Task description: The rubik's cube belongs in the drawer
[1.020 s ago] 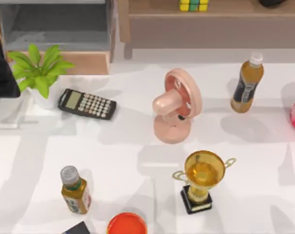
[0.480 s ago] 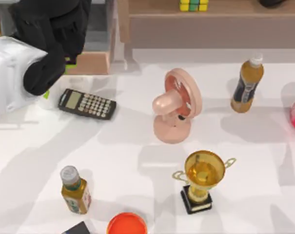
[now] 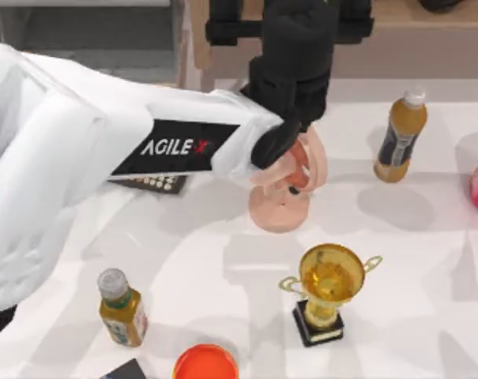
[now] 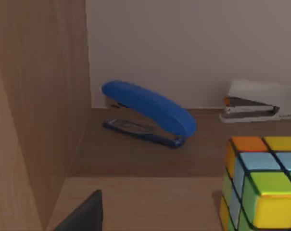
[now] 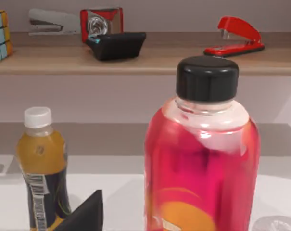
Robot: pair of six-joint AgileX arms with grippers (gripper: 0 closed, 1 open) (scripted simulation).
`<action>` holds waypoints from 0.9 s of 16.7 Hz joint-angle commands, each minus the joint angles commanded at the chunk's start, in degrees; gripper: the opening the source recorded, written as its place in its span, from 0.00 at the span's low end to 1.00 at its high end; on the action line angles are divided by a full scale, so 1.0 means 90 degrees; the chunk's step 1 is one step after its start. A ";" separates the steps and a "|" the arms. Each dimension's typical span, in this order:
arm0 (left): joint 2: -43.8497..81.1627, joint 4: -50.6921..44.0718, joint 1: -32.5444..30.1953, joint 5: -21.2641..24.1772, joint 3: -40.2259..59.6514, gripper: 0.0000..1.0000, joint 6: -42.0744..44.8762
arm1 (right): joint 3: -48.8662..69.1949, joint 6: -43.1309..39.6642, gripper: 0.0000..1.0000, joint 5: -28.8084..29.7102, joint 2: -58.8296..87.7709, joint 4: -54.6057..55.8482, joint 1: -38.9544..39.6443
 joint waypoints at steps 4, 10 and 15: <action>0.1079 0.0342 -0.0331 -0.0343 0.0716 1.00 0.0006 | 0.0000 0.0000 1.00 0.0000 0.0000 0.0000 0.0000; 0.1256 0.0396 -0.0380 -0.0399 0.0828 1.00 0.0007 | 0.0000 0.0000 1.00 0.0000 0.0000 0.0000 0.0000; 0.1349 0.0145 -0.0320 -0.0335 0.1184 1.00 0.0016 | 0.0000 0.0000 1.00 0.0000 0.0000 0.0000 0.0000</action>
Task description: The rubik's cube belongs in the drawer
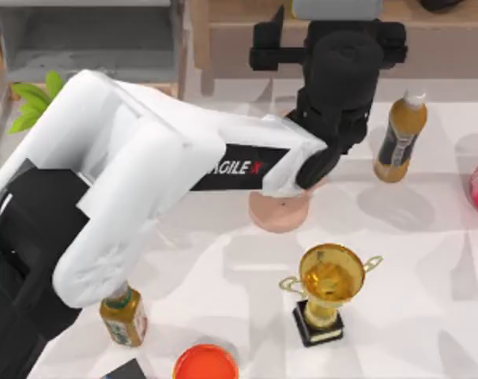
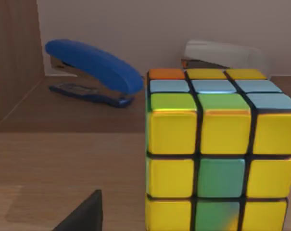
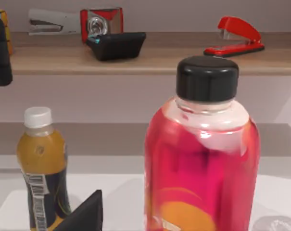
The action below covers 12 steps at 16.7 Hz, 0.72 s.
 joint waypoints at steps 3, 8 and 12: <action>0.0276 -0.0382 0.0127 0.0133 0.0656 1.00 -0.0003 | 0.0000 0.0000 1.00 0.0000 0.0000 0.0000 0.0000; 0.0873 -0.0760 0.0403 0.0402 0.1627 1.00 -0.0024 | 0.0000 0.0000 1.00 0.0000 0.0000 0.0000 0.0000; 0.0976 -0.0767 0.0422 0.0429 0.1709 1.00 -0.0033 | 0.0000 0.0000 1.00 0.0000 0.0000 0.0000 0.0000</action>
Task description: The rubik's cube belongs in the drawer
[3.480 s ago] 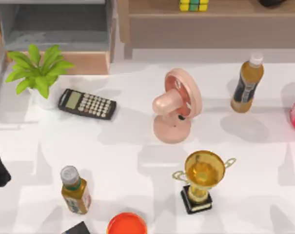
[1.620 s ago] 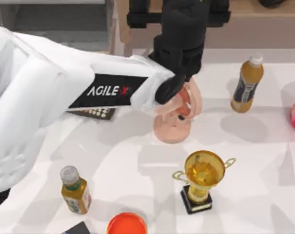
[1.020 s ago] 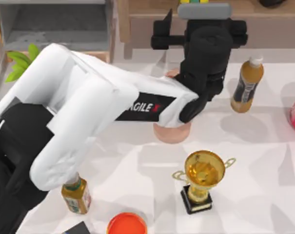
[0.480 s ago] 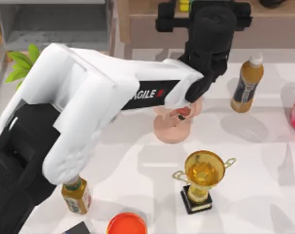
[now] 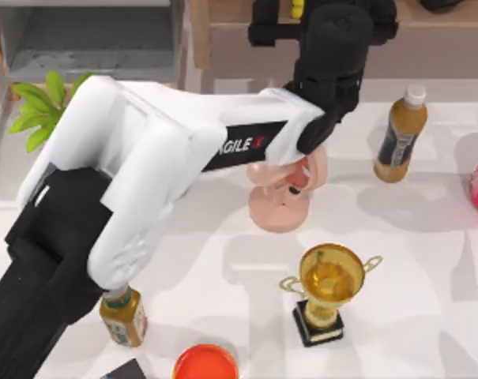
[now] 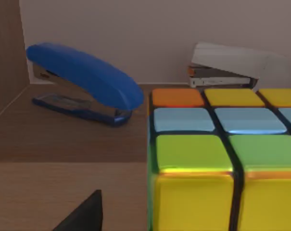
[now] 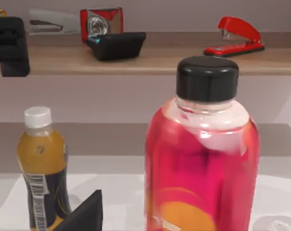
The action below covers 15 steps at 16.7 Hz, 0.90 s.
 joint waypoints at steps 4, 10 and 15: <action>0.0000 0.0000 0.0000 0.0000 0.0000 0.77 0.0000 | 0.0000 0.0000 1.00 0.0000 0.0000 0.0000 0.0000; 0.0000 0.0000 0.0000 0.0000 0.0000 0.32 0.0000 | 0.0000 0.0000 1.00 0.0000 0.0000 0.0000 0.0000; 0.0000 0.0000 0.0000 0.0000 0.0000 0.00 0.0000 | 0.0000 0.0000 1.00 0.0000 0.0000 0.0000 0.0000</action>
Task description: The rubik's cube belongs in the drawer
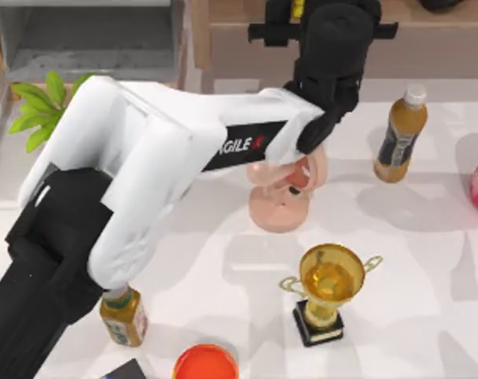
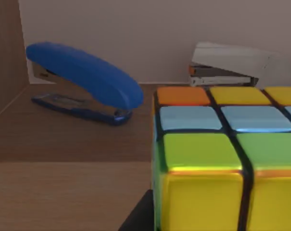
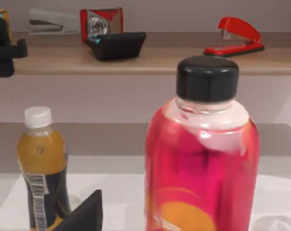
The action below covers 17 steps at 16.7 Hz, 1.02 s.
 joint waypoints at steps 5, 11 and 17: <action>0.0000 0.0000 0.0000 0.0000 0.0000 0.00 0.0000 | 0.0000 0.0000 1.00 0.0000 0.0000 0.0000 0.0000; -0.0172 0.0036 -0.0081 -0.0010 -0.0110 0.00 -0.0091 | 0.0000 0.0000 1.00 0.0000 0.0000 0.0000 0.0000; -0.0581 -0.0005 -0.0198 -0.0146 -0.0639 0.00 0.0003 | 0.0000 0.0000 1.00 0.0000 0.0000 0.0000 0.0000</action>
